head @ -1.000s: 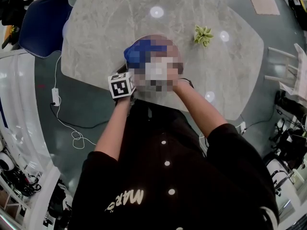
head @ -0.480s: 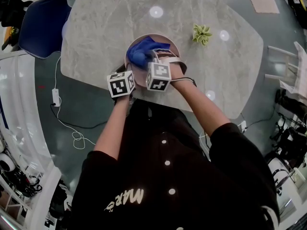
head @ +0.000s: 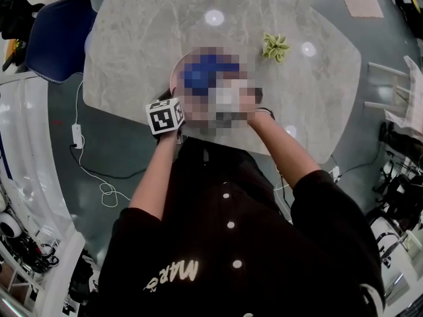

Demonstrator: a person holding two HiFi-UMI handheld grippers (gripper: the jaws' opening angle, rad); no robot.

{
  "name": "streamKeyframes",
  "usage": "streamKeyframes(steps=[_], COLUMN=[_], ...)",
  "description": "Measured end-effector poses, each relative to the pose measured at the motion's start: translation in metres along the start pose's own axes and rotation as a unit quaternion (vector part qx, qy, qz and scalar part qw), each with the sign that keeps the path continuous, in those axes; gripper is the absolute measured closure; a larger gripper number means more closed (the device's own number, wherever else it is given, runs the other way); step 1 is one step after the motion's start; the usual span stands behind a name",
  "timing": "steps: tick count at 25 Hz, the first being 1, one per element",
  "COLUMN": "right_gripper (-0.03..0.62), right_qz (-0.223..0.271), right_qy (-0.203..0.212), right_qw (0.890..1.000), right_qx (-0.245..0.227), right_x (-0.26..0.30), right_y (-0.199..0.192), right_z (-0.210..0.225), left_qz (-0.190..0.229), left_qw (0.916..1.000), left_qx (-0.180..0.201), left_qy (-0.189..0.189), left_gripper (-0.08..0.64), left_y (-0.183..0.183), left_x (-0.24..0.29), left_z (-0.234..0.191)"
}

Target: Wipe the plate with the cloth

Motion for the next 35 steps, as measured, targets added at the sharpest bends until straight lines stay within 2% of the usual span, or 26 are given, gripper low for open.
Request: streamKeyframes(steps=[17, 31, 35], right_gripper=[0.442, 0.442, 0.442], right_qz=[-0.028, -0.053, -0.047], right_qy=[-0.005, 0.000, 0.001], right_qw=[1.000, 0.998, 0.999], right_qx=[0.003, -0.023, -0.008], right_x=[-0.013, -0.026, -0.028], right_y=[-0.032, -0.050, -0.053], right_z=[-0.002, 0.003, 0.005], left_qz=[0.000, -0.005, -0.004], left_qw=[1.0000, 1.0000, 0.9999], left_qx=[-0.005, -0.005, -0.016], left_qy=[0.004, 0.002, -0.001], left_gripper=[0.509, 0.509, 0.509], left_y=[0.000, 0.002, 0.002], left_x=[-0.003, -0.003, -0.002], left_z=[0.000, 0.000, -0.001])
Point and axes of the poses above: the fingertips, and each gripper's own axes: x forward along the fingers, z to its right, y out of its top, the point moved 10 cm from there along -x, backward along the fingers, and after that the axes turned 15 degrees about x, right-handed, at the moved point
